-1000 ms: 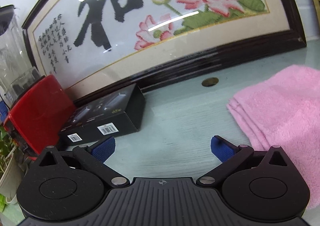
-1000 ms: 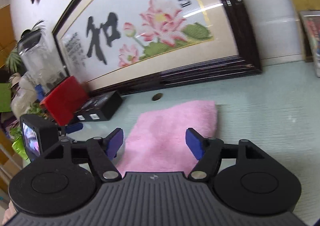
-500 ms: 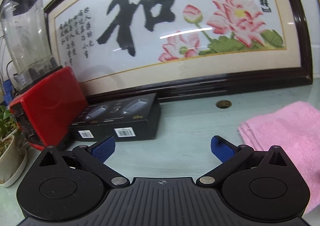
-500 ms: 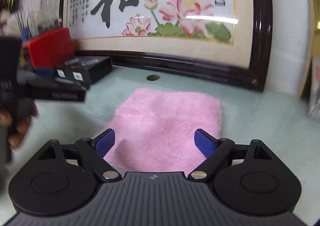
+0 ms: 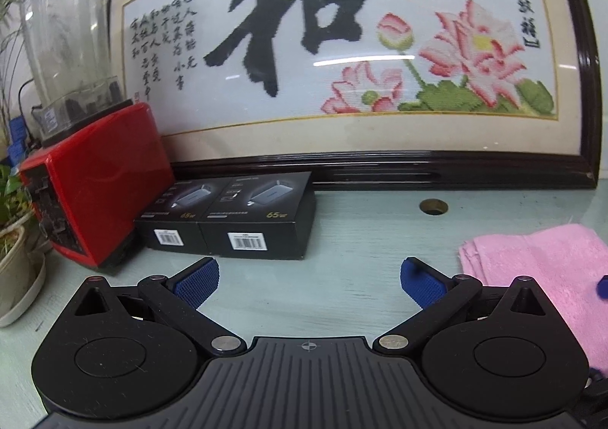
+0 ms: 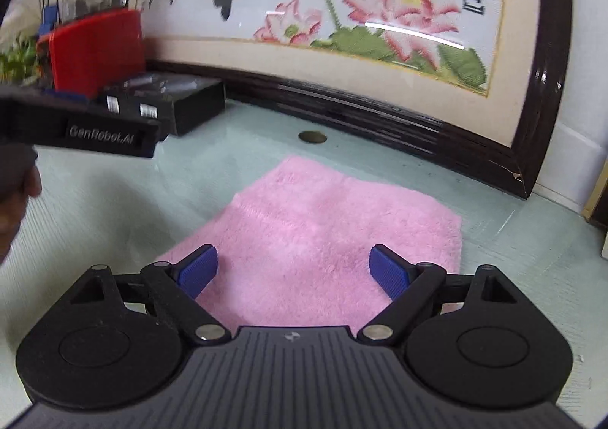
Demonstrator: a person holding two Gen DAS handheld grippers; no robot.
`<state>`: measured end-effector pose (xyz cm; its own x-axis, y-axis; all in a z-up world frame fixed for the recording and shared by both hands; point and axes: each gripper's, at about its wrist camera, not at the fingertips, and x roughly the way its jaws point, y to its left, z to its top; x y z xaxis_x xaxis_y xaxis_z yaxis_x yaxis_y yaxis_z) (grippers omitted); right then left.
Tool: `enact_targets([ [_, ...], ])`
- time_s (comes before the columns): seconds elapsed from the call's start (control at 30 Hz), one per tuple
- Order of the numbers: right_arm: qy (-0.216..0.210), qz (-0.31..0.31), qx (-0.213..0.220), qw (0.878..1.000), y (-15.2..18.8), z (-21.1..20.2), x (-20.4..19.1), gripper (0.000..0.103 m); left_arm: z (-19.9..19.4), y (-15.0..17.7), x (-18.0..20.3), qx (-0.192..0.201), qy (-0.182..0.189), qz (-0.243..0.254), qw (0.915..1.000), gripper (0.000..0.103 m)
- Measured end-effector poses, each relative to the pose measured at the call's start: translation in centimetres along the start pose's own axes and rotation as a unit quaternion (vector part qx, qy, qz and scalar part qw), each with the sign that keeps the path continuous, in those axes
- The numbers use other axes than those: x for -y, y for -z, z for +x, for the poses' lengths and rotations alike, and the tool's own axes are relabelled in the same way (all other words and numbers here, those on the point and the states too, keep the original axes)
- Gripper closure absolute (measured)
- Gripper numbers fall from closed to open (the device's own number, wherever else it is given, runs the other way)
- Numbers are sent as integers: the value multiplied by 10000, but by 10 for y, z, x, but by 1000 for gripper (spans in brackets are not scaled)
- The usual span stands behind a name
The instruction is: Fold towel
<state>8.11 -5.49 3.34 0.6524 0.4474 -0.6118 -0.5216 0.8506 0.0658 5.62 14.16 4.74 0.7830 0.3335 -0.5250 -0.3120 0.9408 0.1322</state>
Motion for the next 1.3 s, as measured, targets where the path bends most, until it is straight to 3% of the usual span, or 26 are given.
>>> enact_targets([
  [0.13, -197, 437, -218, 9986, -16, 20, 20, 11, 7, 0, -7, -264, 123, -211, 9994, 0],
  [0.2, -396, 645, -742, 9944, -21, 47, 30, 4, 9, 1, -6, -348, 144, -194, 9991, 0],
  [0.27, -242, 556, -721, 9956, -26, 55, 26, 3, 11, 3, -6, -407, 156, -165, 9989, 0],
  [0.4, -376, 744, -355, 9959, -32, 30, 31, 4, 10, 5, -2, -460, 271, -52, 9986, 0],
  [0.53, -120, 821, -273, 9962, -27, 5, 45, 4, 6, 9, 4, -462, 496, 65, 9977, 0],
  [0.73, 408, 1042, 80, 9937, 18, -48, 67, 3, -11, 29, 27, -570, 1205, 372, 9904, 0],
  [0.83, 484, 1170, 272, 9916, 37, -73, 74, 2, -29, 39, 32, -351, 1351, 464, 9891, 0],
  [0.93, 469, 1276, 194, 9905, 52, -86, 82, 1, -53, 48, 31, -157, 1578, 373, 9866, 0],
  [1.1, 374, 1385, -92, 9896, 55, -74, 84, 1, -59, 57, 54, -116, 1476, 697, 9865, 0],
  [1.3, 936, 1237, -493, 9867, 41, -44, 77, 1, -45, 54, 63, -193, 1120, 868, 9897, 0],
])
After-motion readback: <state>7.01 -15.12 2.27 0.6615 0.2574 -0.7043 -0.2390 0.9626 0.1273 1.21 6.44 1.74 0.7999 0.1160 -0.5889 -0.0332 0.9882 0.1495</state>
